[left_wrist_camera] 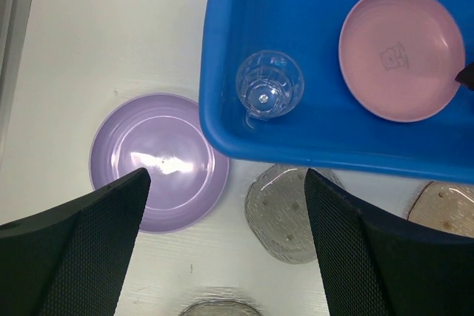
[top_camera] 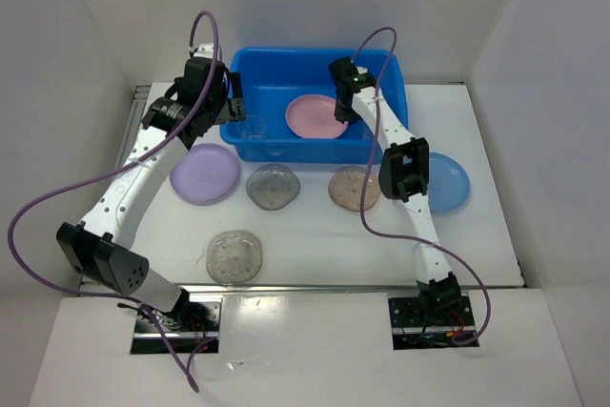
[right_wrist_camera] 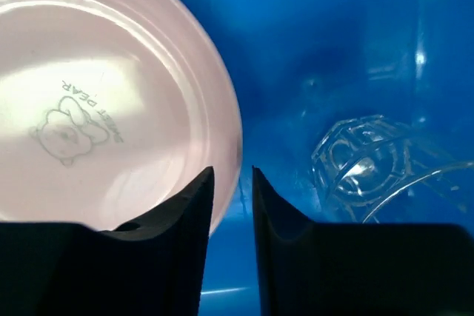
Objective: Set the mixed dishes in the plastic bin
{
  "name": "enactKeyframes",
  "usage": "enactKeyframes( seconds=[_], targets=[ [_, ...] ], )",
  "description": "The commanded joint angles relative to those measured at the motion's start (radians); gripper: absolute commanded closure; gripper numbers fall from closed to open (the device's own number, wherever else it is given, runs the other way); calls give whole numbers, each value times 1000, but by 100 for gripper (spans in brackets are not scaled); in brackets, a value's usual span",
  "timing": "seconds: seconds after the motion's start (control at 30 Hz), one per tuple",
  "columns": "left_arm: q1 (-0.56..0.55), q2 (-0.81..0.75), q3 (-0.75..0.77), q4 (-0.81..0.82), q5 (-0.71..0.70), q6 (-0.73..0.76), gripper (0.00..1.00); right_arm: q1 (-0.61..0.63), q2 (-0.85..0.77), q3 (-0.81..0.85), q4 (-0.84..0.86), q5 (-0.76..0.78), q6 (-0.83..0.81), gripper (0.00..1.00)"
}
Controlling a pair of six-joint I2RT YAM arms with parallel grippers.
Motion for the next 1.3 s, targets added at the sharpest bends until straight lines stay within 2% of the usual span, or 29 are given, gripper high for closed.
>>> enactKeyframes(
  seconds=[0.0,0.13,0.2,0.3,0.37,0.43,0.47,0.5,0.53,0.57,0.6,0.7,0.9,0.97,1.27],
  targets=[
    [2,-18,-7,41,-13,17,8,-4,-52,-3,-14,4,-29,64],
    [2,-18,-7,50,-27,17,8,-4,-52,76,-14,33,-38,56],
    [2,-9,-51,76,-111,17,7,-4,-67,137,-14,45,-47,56],
    [27,17,-130,114,-209,6,6,-4,-148,130,26,2,-57,54],
    [98,31,-163,148,-190,-40,7,-4,-265,75,67,-40,-67,53],
    [192,40,-191,157,-69,-83,17,-4,-374,-95,173,-41,-76,53],
    [300,53,-223,171,-29,-100,22,-4,-502,-168,218,-41,-90,52],
    [347,62,-237,171,-9,-125,37,-4,-568,-322,264,-41,-90,52],
    [384,89,-246,171,-27,-126,46,-4,-628,-391,334,-41,-90,52],
    [443,109,-246,171,-39,-126,53,-4,-732,-446,350,-41,-90,52],
    [473,131,-246,159,-39,-139,58,-4,-769,-524,350,-41,-90,52],
    [537,210,-223,150,21,-140,59,-4,-886,-649,350,-28,-109,52],
    [537,361,-192,84,70,-130,60,-4,-1015,-833,359,30,-109,52],
    [537,370,-217,94,112,-130,60,-13,-1041,-855,359,41,-118,52],
    [537,399,-298,125,122,-130,63,-24,-1066,-876,368,61,-118,52]
  ],
)
